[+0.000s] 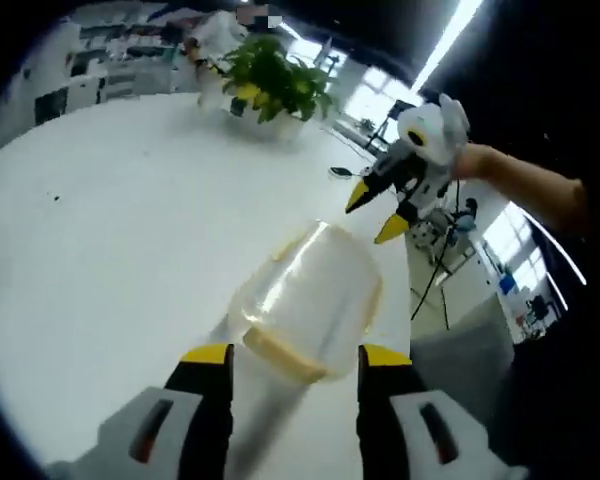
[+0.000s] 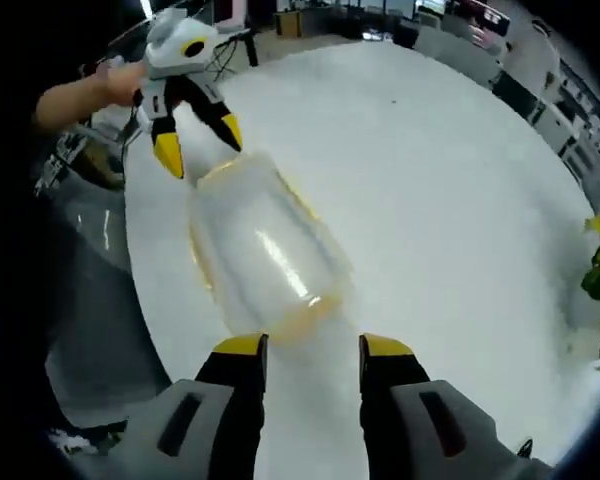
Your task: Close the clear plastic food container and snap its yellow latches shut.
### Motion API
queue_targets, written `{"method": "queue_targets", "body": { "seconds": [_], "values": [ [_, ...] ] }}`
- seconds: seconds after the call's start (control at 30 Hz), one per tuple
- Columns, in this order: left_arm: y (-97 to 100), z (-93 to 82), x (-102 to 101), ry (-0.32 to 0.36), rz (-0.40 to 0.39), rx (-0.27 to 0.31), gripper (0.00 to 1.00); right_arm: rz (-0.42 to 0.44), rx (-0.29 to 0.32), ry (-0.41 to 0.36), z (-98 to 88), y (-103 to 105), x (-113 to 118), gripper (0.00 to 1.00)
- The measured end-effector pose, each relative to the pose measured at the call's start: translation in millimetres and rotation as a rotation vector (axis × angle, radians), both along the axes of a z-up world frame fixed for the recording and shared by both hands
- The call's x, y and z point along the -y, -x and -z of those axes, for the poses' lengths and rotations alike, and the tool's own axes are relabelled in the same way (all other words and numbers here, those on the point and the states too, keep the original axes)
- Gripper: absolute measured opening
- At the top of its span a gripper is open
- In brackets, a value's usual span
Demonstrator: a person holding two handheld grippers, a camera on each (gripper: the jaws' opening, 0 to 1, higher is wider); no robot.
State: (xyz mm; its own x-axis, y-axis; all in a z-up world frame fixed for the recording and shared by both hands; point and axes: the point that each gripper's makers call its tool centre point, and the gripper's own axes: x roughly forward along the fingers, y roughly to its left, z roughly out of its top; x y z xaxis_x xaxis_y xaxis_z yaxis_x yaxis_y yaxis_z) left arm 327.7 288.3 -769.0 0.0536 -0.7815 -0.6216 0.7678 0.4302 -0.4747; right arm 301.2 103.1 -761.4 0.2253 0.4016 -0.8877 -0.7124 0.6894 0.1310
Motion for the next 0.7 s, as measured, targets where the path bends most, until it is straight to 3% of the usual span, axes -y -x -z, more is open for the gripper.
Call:
{"method": "queue_targets", "body": {
  "seconds": [0.1,0.37,0.57,0.6,0.63,0.7],
  "values": [
    [0.8,4.6,-0.7,-0.003,-0.037,-0.021,0.42,0.086,-0.015,-0.054,2.8,1.9,-5.3,0.36],
    [6.1,0.6,9.2,0.031,-0.103,-0.075,0.35,0.165,-0.025,-0.119,7.0,3.0,-16.0,0.35],
    [6.7,5.8,7.9,-0.002,-0.139,-0.095,0.23,0.186,-0.053,-0.130,15.9,5.7,-20.5,0.27],
    [7.0,7.3,8.3,-0.012,-0.144,-0.094,0.22,0.200,-0.075,-0.181,12.5,7.8,-28.3,0.23],
    [6.7,8.0,8.3,-0.022,-0.140,-0.075,0.21,0.211,-0.075,-0.144,14.9,7.1,-20.9,0.23],
    [4.3,13.2,3.4,-0.079,-0.129,-0.020,0.15,0.186,-0.070,-0.150,14.6,8.2,-22.7,0.22]
  ]
}}
